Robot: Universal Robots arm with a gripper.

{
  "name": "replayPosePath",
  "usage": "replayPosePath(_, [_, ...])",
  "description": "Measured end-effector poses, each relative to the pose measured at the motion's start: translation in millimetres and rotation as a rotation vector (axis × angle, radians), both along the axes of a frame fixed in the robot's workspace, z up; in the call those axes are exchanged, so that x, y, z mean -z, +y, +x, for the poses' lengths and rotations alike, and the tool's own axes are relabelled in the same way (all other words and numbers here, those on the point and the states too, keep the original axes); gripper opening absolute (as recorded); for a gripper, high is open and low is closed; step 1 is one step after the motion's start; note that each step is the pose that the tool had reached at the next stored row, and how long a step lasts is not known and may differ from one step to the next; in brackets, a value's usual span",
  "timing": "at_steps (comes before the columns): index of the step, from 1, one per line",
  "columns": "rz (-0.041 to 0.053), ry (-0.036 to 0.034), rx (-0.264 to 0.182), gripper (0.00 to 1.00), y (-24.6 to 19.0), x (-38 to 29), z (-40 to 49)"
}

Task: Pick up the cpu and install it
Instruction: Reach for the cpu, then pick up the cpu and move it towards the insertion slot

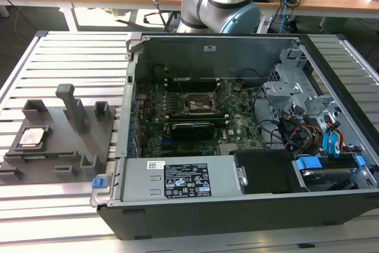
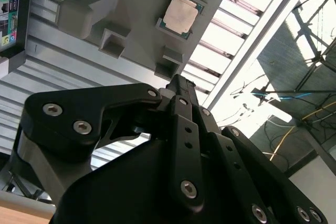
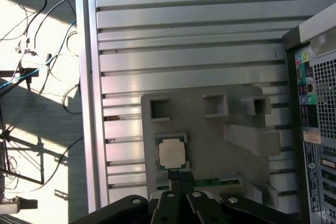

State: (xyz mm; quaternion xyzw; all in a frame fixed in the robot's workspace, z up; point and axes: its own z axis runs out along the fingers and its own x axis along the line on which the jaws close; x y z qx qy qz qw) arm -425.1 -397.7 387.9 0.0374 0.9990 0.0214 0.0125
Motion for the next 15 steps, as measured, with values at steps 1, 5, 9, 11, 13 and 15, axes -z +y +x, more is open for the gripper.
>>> replayPosePath(1, [0.0,-0.0001,0.0,0.11,0.0,0.0,0.0])
replayPosePath(5, [0.0,-0.0001,0.0,0.11,0.0,0.0,-0.2])
replayPosePath(9, [0.0,0.0,0.0,0.11,0.0,0.0,-0.2])
replayPosePath(11, [0.0,-0.0001,0.0,0.11,0.0,0.0,-0.3])
replayPosePath(13, [0.0,0.0,0.0,0.23,0.0,0.0,-0.3])
replayPosePath(15, [-0.0001,0.0,0.0,0.29,0.0,0.0,-0.4])
